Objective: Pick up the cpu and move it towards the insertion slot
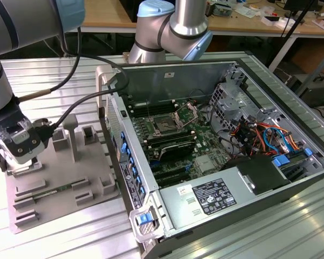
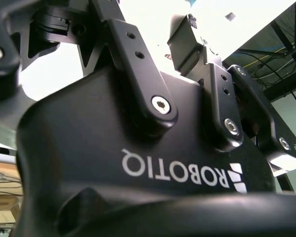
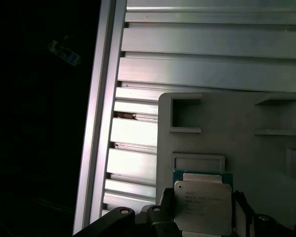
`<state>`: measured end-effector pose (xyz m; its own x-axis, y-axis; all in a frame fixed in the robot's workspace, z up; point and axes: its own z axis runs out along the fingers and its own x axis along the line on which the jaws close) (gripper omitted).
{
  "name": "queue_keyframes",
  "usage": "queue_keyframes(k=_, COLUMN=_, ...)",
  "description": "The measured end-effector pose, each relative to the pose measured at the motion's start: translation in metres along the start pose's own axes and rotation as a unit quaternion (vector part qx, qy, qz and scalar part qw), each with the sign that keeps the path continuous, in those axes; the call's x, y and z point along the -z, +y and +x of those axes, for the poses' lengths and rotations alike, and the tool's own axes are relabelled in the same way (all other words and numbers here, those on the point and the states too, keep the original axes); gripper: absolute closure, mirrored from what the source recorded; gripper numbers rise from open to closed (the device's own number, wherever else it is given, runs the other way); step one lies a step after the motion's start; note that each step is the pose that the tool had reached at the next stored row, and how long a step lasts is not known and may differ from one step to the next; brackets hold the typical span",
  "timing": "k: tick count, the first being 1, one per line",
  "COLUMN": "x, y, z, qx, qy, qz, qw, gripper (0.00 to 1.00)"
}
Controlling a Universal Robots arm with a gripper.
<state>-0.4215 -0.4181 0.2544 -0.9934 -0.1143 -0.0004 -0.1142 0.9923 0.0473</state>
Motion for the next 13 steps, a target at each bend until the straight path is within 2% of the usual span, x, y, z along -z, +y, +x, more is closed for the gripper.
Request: queue_keyframes(k=13, x=0.0074, y=0.0003, z=0.0000, qx=0.000, qy=-0.0002, qz=-0.0013, qw=1.00000, gripper=0.45)
